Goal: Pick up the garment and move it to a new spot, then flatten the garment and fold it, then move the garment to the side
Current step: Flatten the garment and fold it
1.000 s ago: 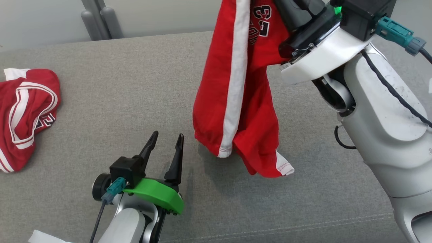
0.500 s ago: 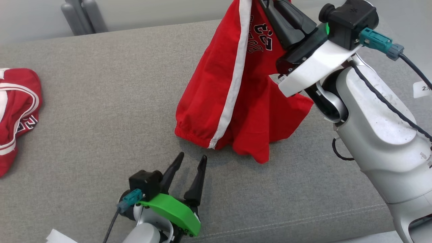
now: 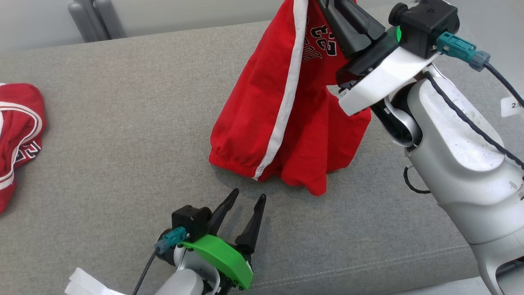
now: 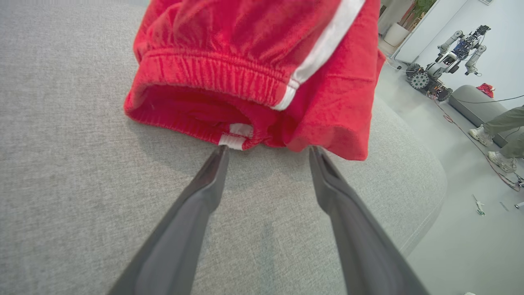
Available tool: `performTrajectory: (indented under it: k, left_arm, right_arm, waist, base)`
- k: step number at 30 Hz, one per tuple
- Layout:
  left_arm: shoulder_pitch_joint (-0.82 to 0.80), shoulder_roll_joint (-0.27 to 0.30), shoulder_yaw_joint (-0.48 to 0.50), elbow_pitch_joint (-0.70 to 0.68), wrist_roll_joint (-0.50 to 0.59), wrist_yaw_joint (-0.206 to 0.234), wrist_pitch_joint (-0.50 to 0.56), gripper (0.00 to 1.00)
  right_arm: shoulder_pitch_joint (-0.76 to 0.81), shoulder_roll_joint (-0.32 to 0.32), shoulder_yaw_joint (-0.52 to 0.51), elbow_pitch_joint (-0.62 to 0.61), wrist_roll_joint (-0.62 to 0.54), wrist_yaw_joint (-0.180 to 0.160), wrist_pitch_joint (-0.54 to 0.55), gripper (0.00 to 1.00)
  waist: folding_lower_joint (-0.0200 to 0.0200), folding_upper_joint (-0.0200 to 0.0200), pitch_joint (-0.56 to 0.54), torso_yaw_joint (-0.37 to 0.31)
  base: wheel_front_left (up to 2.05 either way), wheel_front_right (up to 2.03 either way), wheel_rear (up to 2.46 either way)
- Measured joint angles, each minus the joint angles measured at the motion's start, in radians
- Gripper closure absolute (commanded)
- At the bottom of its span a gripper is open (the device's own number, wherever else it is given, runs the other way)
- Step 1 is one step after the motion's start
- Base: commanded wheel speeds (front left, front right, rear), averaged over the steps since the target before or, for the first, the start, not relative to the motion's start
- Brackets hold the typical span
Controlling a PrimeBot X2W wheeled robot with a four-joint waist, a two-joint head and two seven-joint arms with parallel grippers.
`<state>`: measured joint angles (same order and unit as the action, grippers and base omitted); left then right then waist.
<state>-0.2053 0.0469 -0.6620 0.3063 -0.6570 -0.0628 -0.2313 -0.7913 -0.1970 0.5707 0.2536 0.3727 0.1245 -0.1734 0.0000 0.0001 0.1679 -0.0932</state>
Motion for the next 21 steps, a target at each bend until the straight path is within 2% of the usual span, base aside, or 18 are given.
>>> performTrajectory:
  k: [4, 8, 17, 21]
  left_arm:
    - [-0.024, 0.0, -0.017, -0.002, -0.006, 0.0, -0.008, 0.0]
    - [-0.03, 0.0, -0.029, -0.018, -0.065, -0.008, -0.009, 0.0]
    - [-0.064, 0.0, -0.048, -0.003, -0.122, -0.007, -0.016, 0.0]
    - [-0.068, 0.0, -0.051, 0.02, -0.15, 0.008, -0.016, 0.0]
  right_arm:
    - [-0.001, 0.001, 0.01, 0.01, 0.007, 0.0, -0.004, 1.0]
    - [-0.002, 0.001, 0.016, 0.022, 0.008, 0.0, -0.012, 1.0]
    - [-0.007, 0.001, 0.026, 0.044, 0.02, 0.0, -0.025, 1.0]
    - [-0.011, 0.005, 0.036, 0.049, 0.035, 0.0, -0.03, 1.0]
  waist:
    - [0.0, 0.0, 0.001, -0.005]
    - [0.0, 0.0, 0.002, -0.014]
    - [0.0, 0.0, -0.001, -0.024]
    - [0.0, 0.0, -0.001, -0.028]
  base:
    - [0.0, 0.0, 0.0]
    - [0.0, 0.0, 0.0]
    - [0.0, 0.0, 0.0]
    - [0.0, 0.0, 0.0]
